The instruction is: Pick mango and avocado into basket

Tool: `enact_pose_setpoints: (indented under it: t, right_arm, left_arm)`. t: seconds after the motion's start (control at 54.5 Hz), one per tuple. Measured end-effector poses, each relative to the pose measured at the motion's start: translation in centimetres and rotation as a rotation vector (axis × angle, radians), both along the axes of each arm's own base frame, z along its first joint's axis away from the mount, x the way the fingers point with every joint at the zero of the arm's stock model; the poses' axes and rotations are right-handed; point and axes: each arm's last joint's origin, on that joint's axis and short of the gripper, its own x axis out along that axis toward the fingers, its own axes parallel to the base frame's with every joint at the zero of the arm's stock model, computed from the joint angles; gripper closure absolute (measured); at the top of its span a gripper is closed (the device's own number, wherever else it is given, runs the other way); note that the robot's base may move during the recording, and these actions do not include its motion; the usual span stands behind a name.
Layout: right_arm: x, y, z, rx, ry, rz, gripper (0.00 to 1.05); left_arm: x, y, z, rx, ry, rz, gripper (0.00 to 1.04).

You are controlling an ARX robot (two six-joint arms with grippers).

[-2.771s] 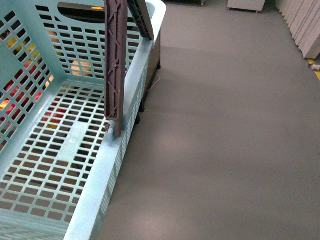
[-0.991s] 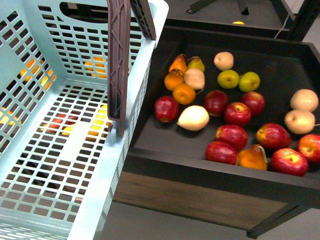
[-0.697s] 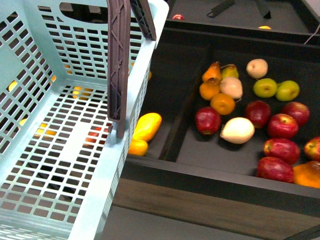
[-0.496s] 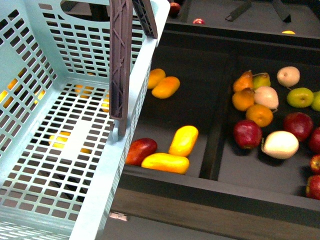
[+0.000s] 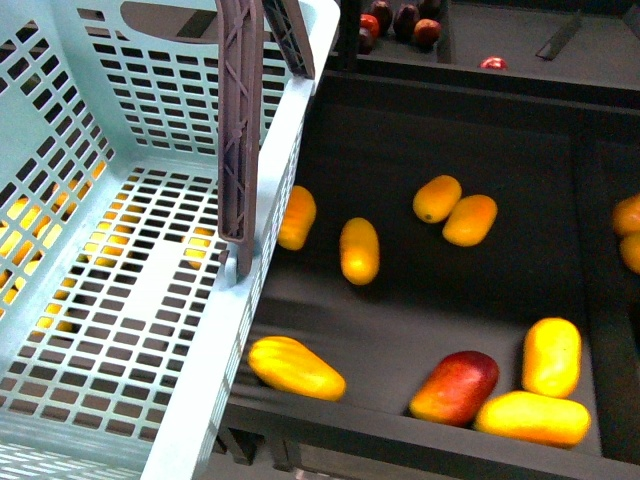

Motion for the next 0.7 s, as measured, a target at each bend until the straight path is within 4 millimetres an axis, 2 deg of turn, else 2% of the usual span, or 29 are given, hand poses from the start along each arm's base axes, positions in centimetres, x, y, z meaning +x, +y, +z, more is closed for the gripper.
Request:
enact_pose_setpoints:
  t: [0.697]
  right_arm:
    - [-0.01, 0.00, 0.01, 0.000, -0.002, 0.001, 0.08]
  left_arm:
    - [0.03, -0.02, -0.03, -0.003, 0.002, -0.003, 0.71]
